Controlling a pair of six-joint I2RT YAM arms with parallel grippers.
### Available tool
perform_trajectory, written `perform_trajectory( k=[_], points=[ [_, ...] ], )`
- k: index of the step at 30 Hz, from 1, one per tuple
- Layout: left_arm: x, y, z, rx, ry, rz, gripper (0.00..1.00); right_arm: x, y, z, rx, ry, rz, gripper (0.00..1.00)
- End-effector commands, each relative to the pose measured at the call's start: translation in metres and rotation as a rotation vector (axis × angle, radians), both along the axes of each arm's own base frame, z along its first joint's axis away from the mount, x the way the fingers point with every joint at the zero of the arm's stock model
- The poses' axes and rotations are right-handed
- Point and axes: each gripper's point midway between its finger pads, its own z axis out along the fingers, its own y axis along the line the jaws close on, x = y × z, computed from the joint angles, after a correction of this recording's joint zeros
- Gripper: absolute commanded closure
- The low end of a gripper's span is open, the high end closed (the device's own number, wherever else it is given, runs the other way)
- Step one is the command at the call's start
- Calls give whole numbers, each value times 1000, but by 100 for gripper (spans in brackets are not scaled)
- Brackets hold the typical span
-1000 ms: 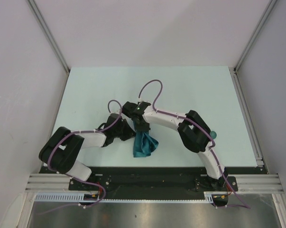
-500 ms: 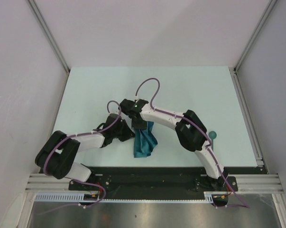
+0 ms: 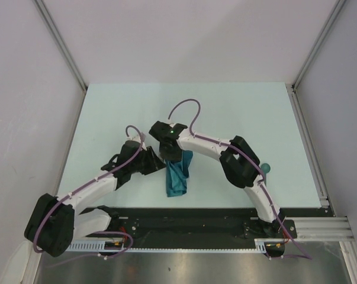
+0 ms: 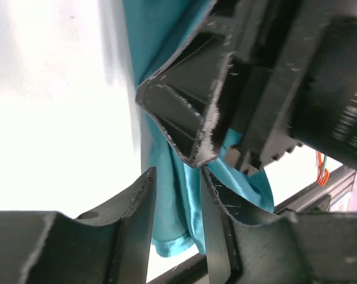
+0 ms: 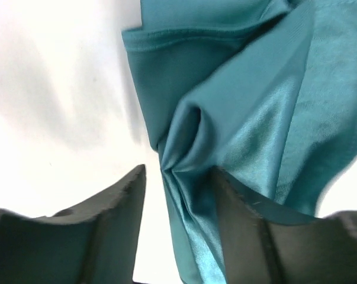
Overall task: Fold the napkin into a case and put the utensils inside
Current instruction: Fold the 2/3-rectangle-folded napkin at the center of the board.
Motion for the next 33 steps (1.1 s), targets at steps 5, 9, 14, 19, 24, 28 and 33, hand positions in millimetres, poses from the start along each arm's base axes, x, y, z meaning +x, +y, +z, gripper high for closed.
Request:
perform_trajectory(
  k=[5,9,14,19,24,28,33],
  points=[
    [-6,-19,28,-44,-35,-182,65,-3,-2,63,285,-34,59,37],
    [8,-27,34,-54,-26,-188,60,0,-24,76,329,-58,72,29],
    [38,-43,47,-33,-35,-223,51,24,-60,83,349,-72,22,28],
    [52,-47,36,50,32,-249,40,33,-101,72,349,-74,-9,30],
    [58,-55,46,90,-9,-250,46,36,-131,56,402,-57,-35,38],
    [46,-76,41,73,38,-295,51,36,-128,40,453,-37,37,45],
    [41,-87,14,106,127,-306,46,29,-119,17,471,17,72,55]
  ],
)
